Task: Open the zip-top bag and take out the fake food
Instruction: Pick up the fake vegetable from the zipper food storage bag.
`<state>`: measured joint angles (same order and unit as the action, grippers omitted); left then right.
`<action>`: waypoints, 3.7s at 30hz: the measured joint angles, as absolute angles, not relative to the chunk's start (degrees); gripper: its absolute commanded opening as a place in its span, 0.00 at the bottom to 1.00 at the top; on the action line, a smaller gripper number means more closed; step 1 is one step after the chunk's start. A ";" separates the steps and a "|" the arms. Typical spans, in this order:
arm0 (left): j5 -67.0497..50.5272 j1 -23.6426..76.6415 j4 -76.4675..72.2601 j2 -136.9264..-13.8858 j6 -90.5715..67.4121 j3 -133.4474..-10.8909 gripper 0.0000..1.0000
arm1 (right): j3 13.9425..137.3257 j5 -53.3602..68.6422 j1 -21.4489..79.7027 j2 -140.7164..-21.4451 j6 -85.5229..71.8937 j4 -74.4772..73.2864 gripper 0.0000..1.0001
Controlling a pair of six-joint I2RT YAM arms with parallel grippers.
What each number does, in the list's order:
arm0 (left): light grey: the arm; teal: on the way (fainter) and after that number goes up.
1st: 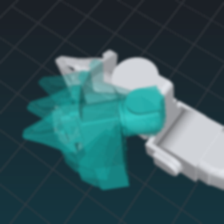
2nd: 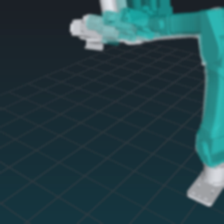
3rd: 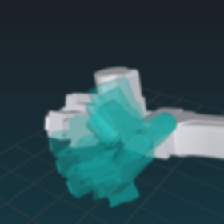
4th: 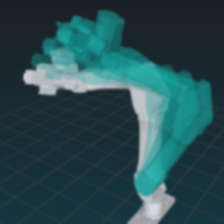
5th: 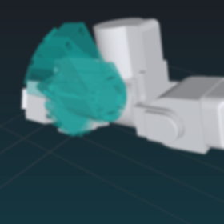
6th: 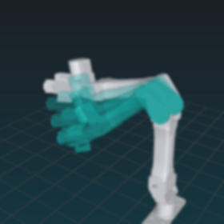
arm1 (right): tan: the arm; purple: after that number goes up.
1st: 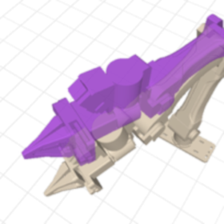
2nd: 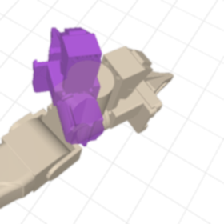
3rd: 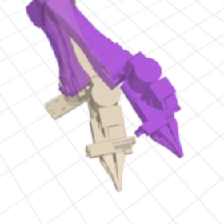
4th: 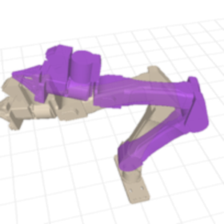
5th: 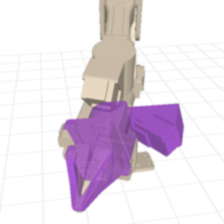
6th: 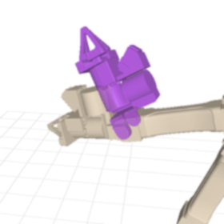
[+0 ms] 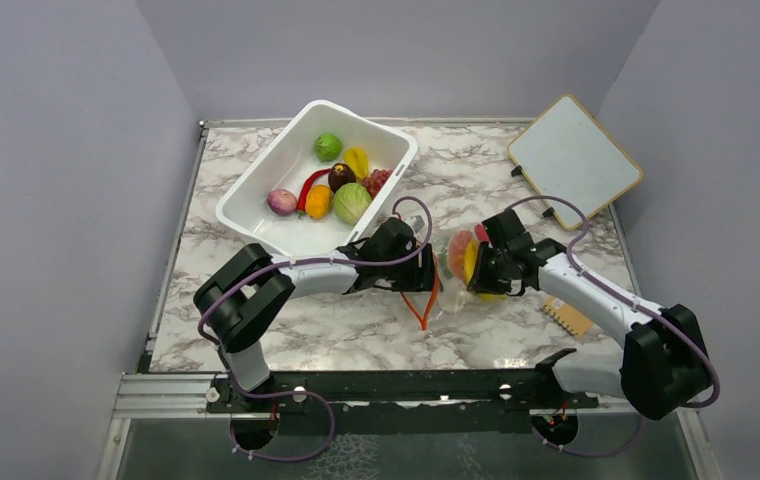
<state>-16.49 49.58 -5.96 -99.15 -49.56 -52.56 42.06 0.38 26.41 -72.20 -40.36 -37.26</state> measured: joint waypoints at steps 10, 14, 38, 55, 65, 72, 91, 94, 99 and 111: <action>-16.64 49.58 -6.83 -99.18 -49.34 -51.27 0.66 | 44.84 -2.07 26.41 -66.22 -40.03 -40.62 0.25; -17.17 49.58 -7.46 -99.18 -49.34 -51.22 0.67 | 42.37 -2.98 26.39 -63.64 -42.76 -40.64 0.25; -18.87 49.58 -8.43 -100.60 -50.26 -51.22 0.74 | 40.16 -1.85 26.39 -59.75 -47.81 -36.77 0.25; -18.81 49.58 -7.97 -101.21 -50.76 -51.37 0.75 | 35.70 5.30 26.50 -75.07 -47.72 -26.15 0.20; -18.37 49.58 -6.79 -101.21 -50.50 -51.72 0.71 | 35.64 5.30 26.50 -71.46 -46.92 -28.16 0.21; -18.37 49.58 -6.72 -101.21 -50.37 -51.72 0.71 | 36.14 4.60 26.50 -63.02 -47.90 -33.39 0.24; -24.60 49.58 -9.02 -102.52 -47.66 -51.75 0.71 | 27.16 8.29 26.46 -67.37 -53.87 -24.95 0.23; -26.13 49.54 -9.58 -102.96 -47.18 -51.75 0.71 | 27.14 8.73 26.44 -67.40 -53.80 -24.34 0.23; -26.83 49.52 -9.58 -103.02 -45.76 -51.88 0.72 | 27.16 8.64 26.41 -66.81 -53.69 -24.58 0.23; -22.70 49.54 -4.21 -102.98 -40.53 -55.44 0.56 | 28.80 3.79 26.41 -60.69 -53.30 -28.14 0.23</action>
<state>-22.70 49.54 -4.21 -102.98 -40.53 -55.44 28.80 3.79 26.41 -60.69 -53.30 -28.14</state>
